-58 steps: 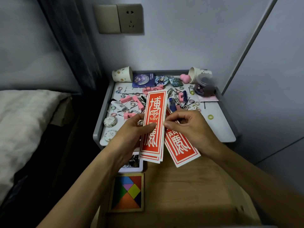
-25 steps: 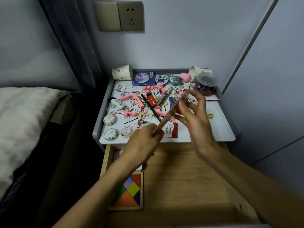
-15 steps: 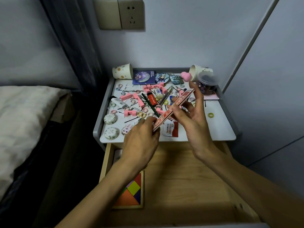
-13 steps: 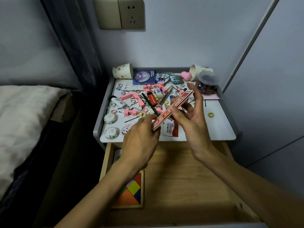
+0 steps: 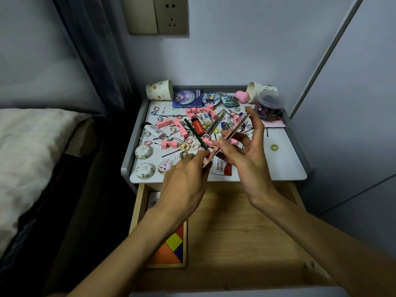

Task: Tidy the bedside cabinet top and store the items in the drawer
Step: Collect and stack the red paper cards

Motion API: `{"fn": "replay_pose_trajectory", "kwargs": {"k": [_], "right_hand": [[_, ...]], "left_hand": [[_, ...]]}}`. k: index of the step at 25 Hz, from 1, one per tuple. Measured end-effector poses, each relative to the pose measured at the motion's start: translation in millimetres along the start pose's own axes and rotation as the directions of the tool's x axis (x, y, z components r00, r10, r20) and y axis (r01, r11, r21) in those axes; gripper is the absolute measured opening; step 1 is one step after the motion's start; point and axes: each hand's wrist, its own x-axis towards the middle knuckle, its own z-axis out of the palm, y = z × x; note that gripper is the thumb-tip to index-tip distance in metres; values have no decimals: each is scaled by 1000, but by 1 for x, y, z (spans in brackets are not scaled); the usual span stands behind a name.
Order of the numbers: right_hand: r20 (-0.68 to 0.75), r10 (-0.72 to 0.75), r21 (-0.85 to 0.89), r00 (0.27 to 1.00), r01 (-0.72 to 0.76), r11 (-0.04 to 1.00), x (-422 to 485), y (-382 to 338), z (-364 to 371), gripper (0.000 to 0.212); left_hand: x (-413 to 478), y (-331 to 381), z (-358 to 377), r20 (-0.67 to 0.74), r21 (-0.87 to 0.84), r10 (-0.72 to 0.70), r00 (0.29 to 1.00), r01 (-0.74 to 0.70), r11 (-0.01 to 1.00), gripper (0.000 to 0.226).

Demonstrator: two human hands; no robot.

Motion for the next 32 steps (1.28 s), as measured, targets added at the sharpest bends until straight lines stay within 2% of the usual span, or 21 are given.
{"fn": "replay_pose_trajectory", "kwargs": {"k": [4,9,13,15,18,22,24,26,27,28,29,30,32], "right_hand": [[-17,8,4,1000,-8,1000,-1,-1,0,65],[-5,-5,-22,1000,5,1000,-2,-3,1,74],[-14,-3,-35,1000,3,999,-7,-6,2,66],[-32,-8,-33,999,7,999,-10,-8,2,64],[-69,-32,-32,997,30,999,-16,-11,4,63],[-107,-23,-96,994,13,995,-27,-12,16,72],[-112,30,-146,993,-46,988,-32,-11,21,86],[-105,133,-131,986,-147,981,-33,-12,20,87],[-77,205,-115,976,-213,970,-34,-12,18,74],[-30,274,-125,961,-276,953,-36,-13,18,53],[14,330,-174,944,-323,930,-39,-14,19,30],[40,357,-250,933,-337,908,-43,-14,20,17],[56,357,-349,932,-317,882,-45,-13,22,15]], "left_hand": [[-1,0,-1,2,-11,12,1000,-12,1000,29],[-2,-1,-1,6,30,54,999,-54,998,23],[-4,-2,-4,23,37,88,996,-89,995,17],[-7,1,-7,22,52,80,997,-81,995,22],[-13,7,-12,-60,129,82,995,-73,989,36],[-22,12,-24,-206,178,224,953,-188,966,17],[-25,7,-28,-210,107,180,961,-161,981,23],[-26,-3,-30,-174,-99,40,984,-58,993,25],[-27,-6,-33,-119,-255,-53,991,21,967,21],[-29,-9,-38,-26,-408,-139,990,116,906,17],[-31,-11,-43,78,-530,-194,978,206,823,15],[-34,-12,-49,175,-605,-219,960,281,745,15],[-37,-14,-62,321,-639,-218,922,381,668,15]]}}
